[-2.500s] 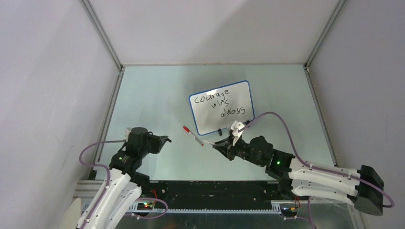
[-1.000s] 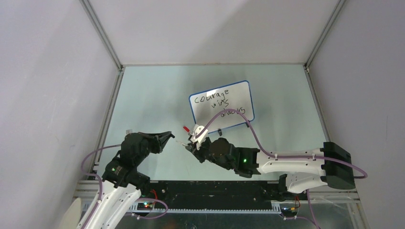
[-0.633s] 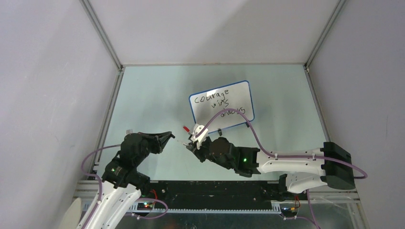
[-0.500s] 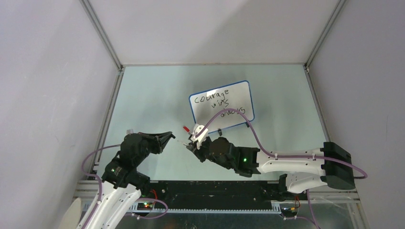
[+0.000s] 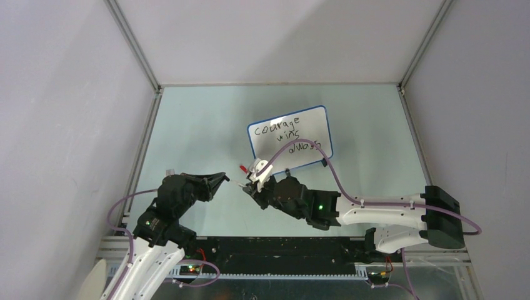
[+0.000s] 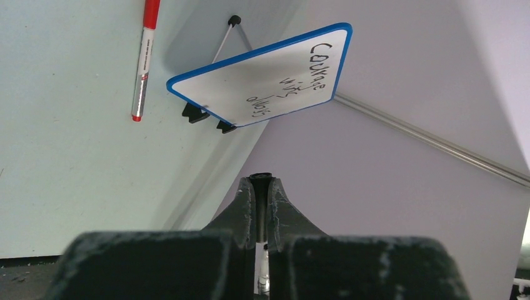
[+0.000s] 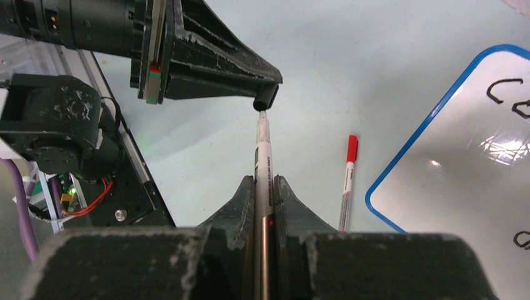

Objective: Write a sentence on the whiteboard
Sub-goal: Insert the whiteboard marker without the cap into the pen cap.

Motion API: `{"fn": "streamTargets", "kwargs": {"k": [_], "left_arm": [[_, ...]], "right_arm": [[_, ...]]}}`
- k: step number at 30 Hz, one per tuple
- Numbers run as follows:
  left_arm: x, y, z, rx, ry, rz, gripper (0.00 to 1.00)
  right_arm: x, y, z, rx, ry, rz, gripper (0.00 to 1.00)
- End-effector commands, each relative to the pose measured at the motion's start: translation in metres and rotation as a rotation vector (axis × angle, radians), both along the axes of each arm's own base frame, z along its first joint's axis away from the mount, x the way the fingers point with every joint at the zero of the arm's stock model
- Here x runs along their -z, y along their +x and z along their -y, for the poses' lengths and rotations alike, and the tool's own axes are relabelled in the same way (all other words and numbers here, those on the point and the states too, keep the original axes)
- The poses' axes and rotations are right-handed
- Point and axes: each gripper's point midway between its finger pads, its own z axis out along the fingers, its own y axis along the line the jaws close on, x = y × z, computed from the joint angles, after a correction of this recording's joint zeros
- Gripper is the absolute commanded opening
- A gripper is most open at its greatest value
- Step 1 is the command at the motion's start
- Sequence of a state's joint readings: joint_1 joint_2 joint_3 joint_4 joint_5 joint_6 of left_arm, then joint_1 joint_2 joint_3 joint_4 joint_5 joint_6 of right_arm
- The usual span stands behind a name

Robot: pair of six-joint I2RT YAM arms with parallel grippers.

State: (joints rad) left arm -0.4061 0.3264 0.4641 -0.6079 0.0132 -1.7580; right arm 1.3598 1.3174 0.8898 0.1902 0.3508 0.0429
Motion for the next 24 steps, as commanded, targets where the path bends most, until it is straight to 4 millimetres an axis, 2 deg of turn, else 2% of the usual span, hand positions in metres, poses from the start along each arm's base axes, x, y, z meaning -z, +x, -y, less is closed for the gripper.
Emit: {"fn": "streamTargets", "kwargs": {"k": [1,24], "left_arm": [[-0.0103,0.0009,0.0053,0.014,-0.039,0.022,0.0],[-0.0117,0.0017,0.0083,0.022,-0.061,0.028,0.0]], "right_arm": [[-0.0344,0.0045,-0.0063,0.004,0.077,0.029,0.0],[-0.0248,0.0065,-0.0146,0.0,0.072,0.013,0.0]]}}
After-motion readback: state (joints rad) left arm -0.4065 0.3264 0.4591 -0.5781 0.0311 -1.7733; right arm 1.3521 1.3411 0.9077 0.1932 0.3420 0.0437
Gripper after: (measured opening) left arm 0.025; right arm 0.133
